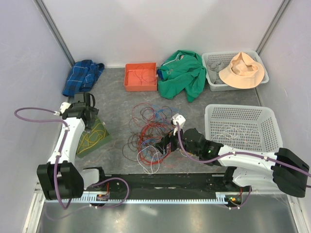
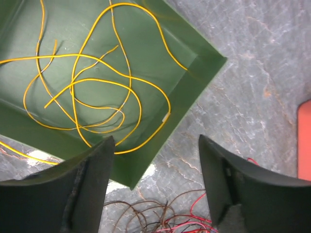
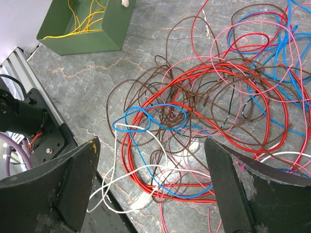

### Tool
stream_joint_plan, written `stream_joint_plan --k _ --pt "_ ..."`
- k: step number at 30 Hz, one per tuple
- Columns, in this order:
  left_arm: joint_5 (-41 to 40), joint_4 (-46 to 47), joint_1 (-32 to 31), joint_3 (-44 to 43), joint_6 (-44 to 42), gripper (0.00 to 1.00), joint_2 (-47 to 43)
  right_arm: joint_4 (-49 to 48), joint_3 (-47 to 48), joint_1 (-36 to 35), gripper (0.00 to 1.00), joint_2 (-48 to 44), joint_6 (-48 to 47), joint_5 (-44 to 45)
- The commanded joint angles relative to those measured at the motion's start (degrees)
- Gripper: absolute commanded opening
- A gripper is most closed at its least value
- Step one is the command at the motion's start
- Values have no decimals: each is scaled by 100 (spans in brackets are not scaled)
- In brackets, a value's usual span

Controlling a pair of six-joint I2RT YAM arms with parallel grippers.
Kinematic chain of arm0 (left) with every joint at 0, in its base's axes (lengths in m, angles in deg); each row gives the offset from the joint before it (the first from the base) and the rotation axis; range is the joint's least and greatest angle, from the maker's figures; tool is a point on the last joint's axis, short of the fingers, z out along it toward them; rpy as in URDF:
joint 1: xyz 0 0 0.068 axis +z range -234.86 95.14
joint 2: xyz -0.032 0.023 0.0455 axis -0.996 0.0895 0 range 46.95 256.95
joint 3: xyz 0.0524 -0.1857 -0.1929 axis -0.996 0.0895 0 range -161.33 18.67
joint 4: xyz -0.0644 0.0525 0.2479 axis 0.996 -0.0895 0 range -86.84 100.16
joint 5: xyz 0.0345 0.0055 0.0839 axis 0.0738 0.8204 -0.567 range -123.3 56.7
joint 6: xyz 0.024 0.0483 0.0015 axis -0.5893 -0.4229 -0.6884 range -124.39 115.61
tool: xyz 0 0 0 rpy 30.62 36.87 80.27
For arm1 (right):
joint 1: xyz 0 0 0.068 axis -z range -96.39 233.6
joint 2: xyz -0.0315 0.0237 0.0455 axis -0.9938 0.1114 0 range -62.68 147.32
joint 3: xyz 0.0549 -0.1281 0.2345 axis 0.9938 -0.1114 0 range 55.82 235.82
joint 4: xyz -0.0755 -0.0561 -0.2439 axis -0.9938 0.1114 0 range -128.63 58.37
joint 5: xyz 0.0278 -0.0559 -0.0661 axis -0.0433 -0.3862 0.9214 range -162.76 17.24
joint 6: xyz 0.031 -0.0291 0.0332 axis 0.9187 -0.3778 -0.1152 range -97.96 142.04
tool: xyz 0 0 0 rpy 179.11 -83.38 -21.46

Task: Untangle the cables

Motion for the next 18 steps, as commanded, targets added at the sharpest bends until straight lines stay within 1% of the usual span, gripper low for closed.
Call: stream_joint_plan --k 1,2,3,5,6,7,8,9,11,12,14,15,17,18 --pt "176 188 21 -381 -694 79 -447 -31 199 19 96 -59 -87 155" --pt "394 293 -5 -443 -1043 79 -518 13 225 19 96 -111 -113 208" --pt "492 486 -57 -452 -1177 79 -710 135 286 19 96 -190 -139 278" --pt "659 829 -461 -391 -1537 79 -956 320 383 19 96 -471 -253 567" --pt "668 1205 -784 -356 -1626 80 -1132 530 523 19 96 -577 -367 655" --pt "625 1365 -1397 -347 -1696 80 -1195 645 585 19 97 -778 -437 778" --pt "590 1515 -1716 -338 -1854 80 -1186 890 646 11 97 -858 -508 1049" --pt "607 1751 -2302 -355 -1925 80 -1038 1014 804 19 97 -998 -613 1156" --pt "730 1841 -2815 -530 -2039 80 -766 1425 954 11 97 -1105 -684 1534" --pt "808 1928 -3253 -583 -2110 80 -582 1576 1103 19 97 -1175 -728 1683" --pt "889 2034 -3659 -680 -2364 79 -133 2014 1261 19 97 -1263 -728 2009" --pt "853 2078 -4018 -672 -2443 78 -19 2113 1288 19 97 -1350 -702 2088" --pt "731 2280 -4336 -523 -2620 74 263 2350 1298 19 97 -1456 -667 2220" --pt "730 2359 -4382 -435 -2655 73 316 2386 1271 19 97 -1552 -658 2256"
